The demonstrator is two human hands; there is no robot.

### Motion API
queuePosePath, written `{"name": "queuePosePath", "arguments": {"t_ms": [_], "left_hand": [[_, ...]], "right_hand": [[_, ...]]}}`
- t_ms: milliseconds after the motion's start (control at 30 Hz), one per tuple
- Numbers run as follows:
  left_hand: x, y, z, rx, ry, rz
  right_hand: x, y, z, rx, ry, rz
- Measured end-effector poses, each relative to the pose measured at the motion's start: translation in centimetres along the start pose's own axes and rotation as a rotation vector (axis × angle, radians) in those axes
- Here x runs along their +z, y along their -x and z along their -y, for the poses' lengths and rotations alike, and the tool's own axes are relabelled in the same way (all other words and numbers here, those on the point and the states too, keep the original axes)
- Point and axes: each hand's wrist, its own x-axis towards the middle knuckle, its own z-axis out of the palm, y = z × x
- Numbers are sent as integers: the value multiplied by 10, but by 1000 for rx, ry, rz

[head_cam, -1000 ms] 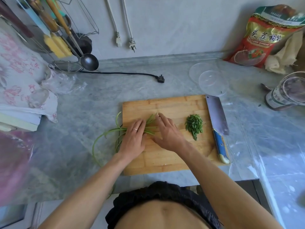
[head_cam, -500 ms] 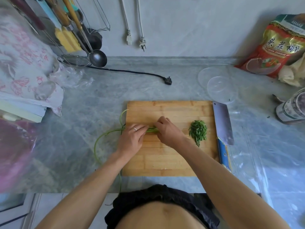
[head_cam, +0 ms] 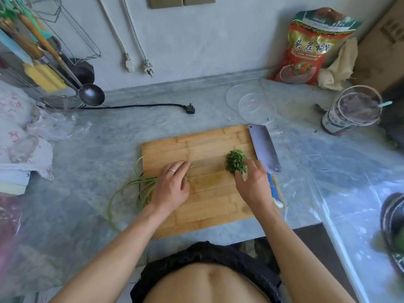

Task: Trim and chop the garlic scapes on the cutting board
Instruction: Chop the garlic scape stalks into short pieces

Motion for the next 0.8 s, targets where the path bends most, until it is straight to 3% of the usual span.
{"name": "queuePosePath", "arguments": {"t_ms": [100, 233, 467, 800], "left_hand": [[2, -8, -28, 66, 67, -5], [5, -19, -65, 174, 155, 5], [1, -15, -76, 164, 196, 36], [-22, 3, -26, -78, 203, -84]], "right_hand": [[-15, 12, -20, 152, 187, -72], [-27, 14, -37, 348, 269, 25], [-33, 7, -47, 403, 116, 33], [-50, 22, 5, 337, -295, -117]]}}
